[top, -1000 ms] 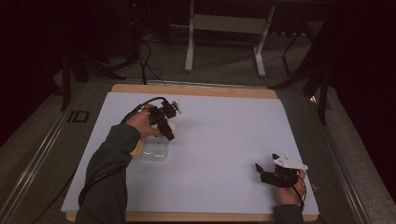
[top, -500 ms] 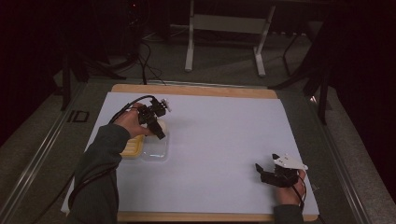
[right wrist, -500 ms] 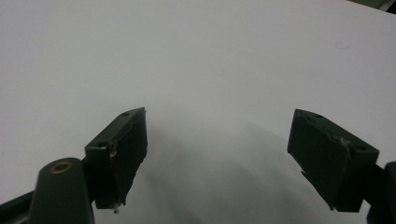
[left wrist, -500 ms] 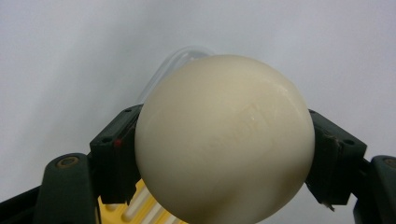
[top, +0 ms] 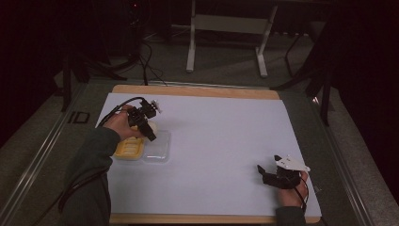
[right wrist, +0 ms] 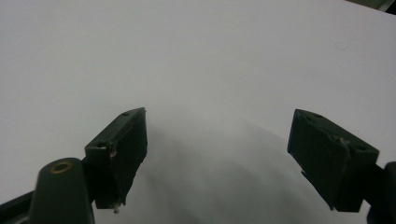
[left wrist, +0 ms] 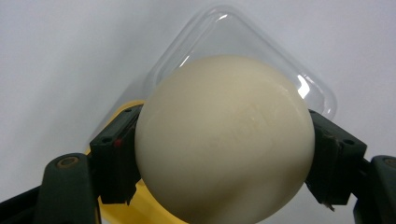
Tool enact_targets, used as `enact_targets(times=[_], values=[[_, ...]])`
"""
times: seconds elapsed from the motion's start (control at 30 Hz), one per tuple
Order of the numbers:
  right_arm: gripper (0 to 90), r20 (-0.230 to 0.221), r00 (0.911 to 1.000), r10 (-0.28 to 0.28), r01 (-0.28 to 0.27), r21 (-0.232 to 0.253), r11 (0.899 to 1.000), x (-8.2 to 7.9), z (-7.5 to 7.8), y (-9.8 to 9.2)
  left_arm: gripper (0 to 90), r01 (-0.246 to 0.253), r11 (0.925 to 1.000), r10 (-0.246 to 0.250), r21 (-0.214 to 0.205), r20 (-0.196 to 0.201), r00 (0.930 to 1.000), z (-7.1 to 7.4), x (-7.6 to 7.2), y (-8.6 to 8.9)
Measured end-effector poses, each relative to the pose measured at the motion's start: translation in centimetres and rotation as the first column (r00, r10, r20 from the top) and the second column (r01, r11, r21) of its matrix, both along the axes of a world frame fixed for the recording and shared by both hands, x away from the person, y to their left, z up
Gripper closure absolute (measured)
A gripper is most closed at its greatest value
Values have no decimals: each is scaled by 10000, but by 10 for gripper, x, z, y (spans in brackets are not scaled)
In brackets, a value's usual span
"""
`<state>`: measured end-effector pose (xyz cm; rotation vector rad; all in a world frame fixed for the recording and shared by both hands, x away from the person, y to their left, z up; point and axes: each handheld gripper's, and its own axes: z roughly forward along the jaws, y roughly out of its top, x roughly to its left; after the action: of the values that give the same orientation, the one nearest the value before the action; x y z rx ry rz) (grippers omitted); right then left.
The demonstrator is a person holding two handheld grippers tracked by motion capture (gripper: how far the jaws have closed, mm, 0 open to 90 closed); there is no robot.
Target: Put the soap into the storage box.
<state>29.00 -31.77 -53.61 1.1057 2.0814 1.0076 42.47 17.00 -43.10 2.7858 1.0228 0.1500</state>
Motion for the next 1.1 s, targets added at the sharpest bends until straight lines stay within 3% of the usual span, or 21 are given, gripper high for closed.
enact_targets(times=[1.1], values=[[198,21,10000,-3,3,-13,10000,0,0,0,246,-658,9978,659,81,-92,9978,-18,-3,28]])
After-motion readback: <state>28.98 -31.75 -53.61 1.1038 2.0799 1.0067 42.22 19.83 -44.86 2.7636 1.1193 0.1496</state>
